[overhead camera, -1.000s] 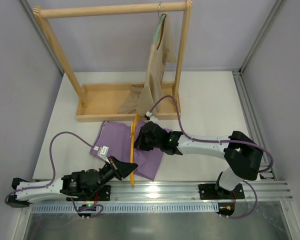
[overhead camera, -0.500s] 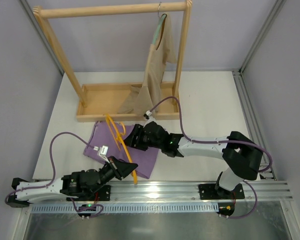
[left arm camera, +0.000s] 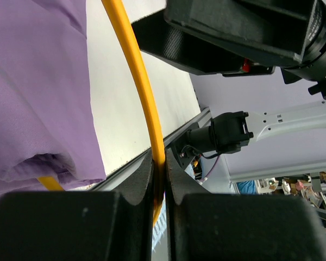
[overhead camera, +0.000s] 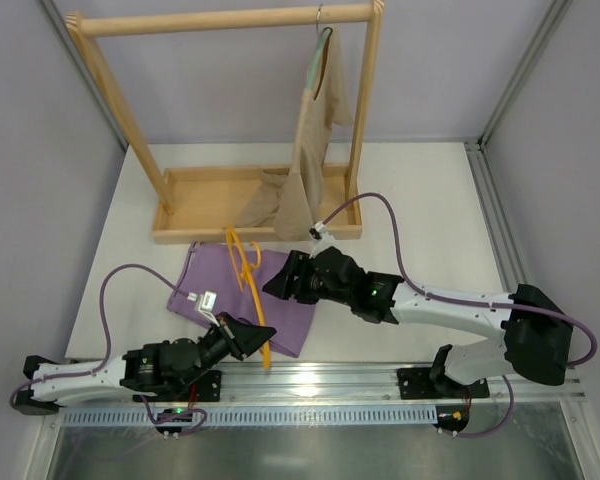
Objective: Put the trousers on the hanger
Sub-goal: Place trousers on hanger
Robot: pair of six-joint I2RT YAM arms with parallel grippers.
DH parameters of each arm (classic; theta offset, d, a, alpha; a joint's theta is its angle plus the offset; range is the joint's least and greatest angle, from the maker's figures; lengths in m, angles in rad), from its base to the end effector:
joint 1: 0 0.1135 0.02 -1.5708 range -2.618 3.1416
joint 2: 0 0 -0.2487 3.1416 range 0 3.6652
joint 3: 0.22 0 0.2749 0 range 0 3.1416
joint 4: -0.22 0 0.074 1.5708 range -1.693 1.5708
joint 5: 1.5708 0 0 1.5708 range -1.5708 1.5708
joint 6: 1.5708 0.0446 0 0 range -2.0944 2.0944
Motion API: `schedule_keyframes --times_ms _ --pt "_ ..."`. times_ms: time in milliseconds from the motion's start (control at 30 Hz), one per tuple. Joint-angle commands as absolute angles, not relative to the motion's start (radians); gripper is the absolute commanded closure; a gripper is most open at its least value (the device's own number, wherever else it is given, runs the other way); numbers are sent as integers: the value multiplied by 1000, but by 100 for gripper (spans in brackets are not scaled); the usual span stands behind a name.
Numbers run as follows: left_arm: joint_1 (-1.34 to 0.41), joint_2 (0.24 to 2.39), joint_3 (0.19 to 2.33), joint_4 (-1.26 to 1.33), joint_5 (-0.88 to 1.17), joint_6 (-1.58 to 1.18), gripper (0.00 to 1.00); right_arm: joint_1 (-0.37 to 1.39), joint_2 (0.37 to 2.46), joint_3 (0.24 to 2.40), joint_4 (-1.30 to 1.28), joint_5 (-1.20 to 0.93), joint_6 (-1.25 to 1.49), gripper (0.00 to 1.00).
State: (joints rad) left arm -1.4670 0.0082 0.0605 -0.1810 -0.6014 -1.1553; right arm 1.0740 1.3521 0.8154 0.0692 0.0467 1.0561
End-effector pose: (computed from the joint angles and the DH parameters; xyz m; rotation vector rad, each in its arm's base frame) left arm 0.0402 -0.1425 0.1753 -0.2092 1.8900 -1.4124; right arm 0.1606 0.2918 0.2172 0.0124 2.2933 1.2085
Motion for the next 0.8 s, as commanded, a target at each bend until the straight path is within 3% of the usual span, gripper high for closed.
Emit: schedule_keyframes --times_ms 0,167,567,767 --pt "-1473 -40 -29 -319 -607 -1152 100 1098 1290 770 89 94 1020 36" --pt "-1473 -37 -31 -308 -606 -1152 100 1124 1308 805 124 86 953 31" --pt "-1473 -20 -25 -302 -604 -1154 100 1151 1521 1060 0 152 845 32" --pt "-1473 26 -11 -301 -609 -1147 99 1151 1585 1101 -58 207 882 59"
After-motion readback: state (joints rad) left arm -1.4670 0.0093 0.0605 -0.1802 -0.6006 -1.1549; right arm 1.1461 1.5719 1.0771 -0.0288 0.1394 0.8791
